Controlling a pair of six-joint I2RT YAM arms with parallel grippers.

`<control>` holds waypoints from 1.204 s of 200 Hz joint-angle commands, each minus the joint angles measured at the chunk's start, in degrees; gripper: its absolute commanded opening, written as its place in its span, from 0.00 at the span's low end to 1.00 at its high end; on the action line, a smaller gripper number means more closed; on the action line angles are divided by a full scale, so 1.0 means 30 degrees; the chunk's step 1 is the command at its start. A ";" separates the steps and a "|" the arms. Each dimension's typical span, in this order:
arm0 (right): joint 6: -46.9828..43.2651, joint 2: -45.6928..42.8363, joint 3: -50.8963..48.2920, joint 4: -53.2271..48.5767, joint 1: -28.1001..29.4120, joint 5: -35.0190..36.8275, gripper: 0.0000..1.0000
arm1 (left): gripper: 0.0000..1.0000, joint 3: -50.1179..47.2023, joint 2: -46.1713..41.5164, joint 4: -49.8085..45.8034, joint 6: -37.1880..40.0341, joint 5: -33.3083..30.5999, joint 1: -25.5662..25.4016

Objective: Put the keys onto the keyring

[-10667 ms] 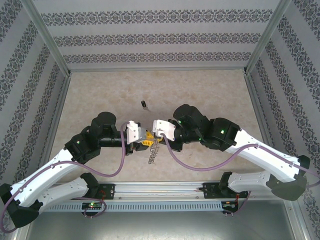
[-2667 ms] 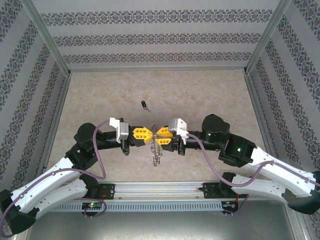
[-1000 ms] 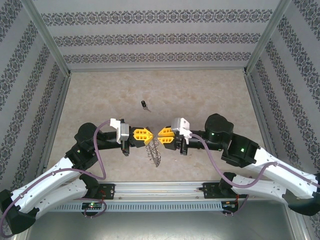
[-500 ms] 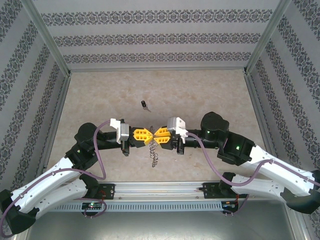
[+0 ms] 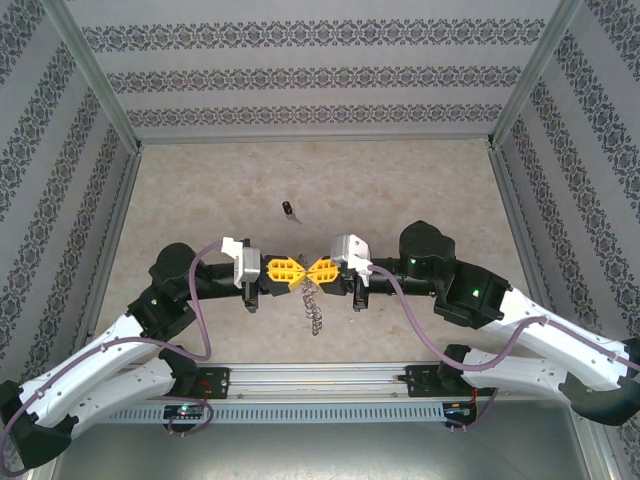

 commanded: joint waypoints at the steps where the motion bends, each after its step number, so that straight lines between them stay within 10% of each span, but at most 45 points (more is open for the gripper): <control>1: -0.1044 0.0131 0.1489 -0.1631 -0.0105 0.0668 0.00 | 0.13 0.1628 -0.0137 -0.3986 0.2337 -0.0252 0.0000; 55: -0.2352 0.1382 0.3476 -0.4251 -0.0036 0.0785 0.00 | 0.16 0.3375 0.0645 -0.8866 0.5195 -0.0788 -0.0017; 241: -0.3868 0.3622 0.5941 -0.7700 0.0994 0.1637 0.00 | 0.15 0.3857 0.0713 -0.9726 0.5863 -0.1041 0.0000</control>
